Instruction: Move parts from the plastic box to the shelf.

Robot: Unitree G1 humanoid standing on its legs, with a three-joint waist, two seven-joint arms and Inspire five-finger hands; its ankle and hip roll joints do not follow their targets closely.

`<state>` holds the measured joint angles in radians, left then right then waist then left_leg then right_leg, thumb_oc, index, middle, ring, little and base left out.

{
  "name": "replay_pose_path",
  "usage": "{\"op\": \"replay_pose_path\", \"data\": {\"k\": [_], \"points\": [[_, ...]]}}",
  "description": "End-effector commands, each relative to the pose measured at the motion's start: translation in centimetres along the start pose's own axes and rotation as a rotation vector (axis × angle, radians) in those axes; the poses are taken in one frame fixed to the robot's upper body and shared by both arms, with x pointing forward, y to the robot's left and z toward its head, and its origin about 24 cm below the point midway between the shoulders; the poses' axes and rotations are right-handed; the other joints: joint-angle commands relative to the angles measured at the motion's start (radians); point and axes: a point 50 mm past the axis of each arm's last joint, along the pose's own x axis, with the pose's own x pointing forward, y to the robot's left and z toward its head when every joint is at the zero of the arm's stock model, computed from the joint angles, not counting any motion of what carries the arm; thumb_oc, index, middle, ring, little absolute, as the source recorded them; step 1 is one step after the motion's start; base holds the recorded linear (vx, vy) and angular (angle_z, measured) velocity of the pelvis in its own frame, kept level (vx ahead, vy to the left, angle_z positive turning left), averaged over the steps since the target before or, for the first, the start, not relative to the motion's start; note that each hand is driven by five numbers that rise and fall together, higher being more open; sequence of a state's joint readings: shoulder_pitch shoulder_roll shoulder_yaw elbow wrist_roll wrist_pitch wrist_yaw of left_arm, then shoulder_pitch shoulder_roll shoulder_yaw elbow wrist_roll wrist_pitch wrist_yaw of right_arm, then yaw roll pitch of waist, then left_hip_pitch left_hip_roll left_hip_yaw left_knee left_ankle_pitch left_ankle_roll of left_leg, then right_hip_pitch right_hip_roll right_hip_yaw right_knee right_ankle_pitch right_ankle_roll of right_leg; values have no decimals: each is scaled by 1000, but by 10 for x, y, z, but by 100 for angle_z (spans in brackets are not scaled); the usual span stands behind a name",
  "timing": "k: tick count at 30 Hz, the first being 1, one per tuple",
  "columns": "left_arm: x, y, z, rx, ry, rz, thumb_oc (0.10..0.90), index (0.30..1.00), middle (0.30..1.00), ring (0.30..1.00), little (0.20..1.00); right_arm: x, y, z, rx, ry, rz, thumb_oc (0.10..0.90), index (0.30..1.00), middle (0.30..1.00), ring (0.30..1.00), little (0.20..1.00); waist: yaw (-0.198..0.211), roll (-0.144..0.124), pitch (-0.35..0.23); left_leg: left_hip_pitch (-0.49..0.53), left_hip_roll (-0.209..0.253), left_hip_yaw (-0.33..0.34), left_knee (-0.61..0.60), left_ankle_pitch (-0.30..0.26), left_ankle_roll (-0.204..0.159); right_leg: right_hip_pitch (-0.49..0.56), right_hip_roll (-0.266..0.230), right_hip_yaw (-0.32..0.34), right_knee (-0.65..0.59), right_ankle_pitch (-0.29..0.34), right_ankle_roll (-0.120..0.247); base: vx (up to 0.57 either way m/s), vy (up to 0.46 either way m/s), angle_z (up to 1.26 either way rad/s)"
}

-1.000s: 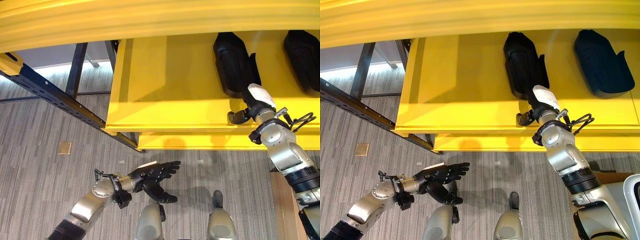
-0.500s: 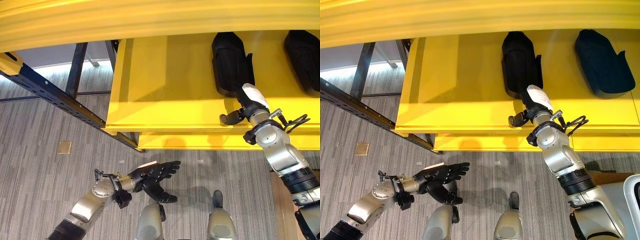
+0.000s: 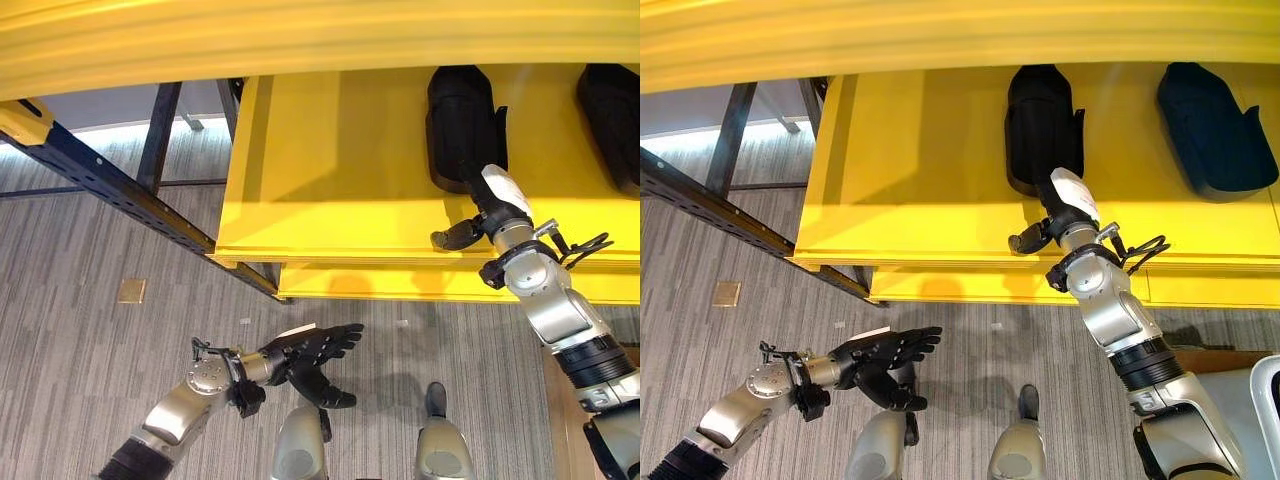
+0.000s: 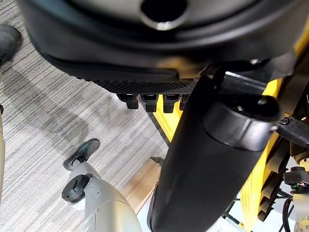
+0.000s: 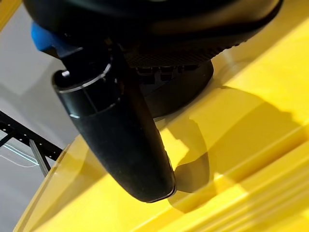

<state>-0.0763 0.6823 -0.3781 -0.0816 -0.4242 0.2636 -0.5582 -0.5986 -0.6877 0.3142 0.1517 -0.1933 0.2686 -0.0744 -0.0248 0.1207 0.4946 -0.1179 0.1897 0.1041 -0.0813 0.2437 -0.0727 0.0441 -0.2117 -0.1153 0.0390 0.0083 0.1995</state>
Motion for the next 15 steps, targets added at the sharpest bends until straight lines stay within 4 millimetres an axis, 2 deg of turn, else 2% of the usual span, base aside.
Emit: {"op": "replay_pose_path", "data": {"k": [1,5,8,15], "points": [[9,-12,20,20,-127,-76,900,1000,1000,1000,1000,15,-31,41,7,-139,-221,900,1000,1000,1000,1000,26,-39,-83,104,85,53,8,-90,-51,-70,6,-19,91,-36,-96,0,0,0],[12,-14,20,21,-134,-78,900,1000,1000,1000,1000,14,-37,42,-13,-163,-315,900,1000,1000,1000,1000,21,-36,-84,105,83,51,6,-92,-50,-71,6,-12,92,-37,-97,0,0,0],[15,-16,20,11,-141,-77,900,1000,1000,1000,1000,9,-44,52,-59,-246,-423,900,1000,1000,1000,1000,13,-30,-85,107,80,53,6,-94,-49,-72,6,-3,92,-36,-96,17,38,-1],[15,-17,22,1,-164,-68,900,1000,1000,1000,1000,1,-45,53,-88,-236,-474,900,1000,1000,1000,1000,-5,-20,-83,111,72,58,4,-101,-49,-77,1,14,86,-33,-93,3,44,-1]]}}
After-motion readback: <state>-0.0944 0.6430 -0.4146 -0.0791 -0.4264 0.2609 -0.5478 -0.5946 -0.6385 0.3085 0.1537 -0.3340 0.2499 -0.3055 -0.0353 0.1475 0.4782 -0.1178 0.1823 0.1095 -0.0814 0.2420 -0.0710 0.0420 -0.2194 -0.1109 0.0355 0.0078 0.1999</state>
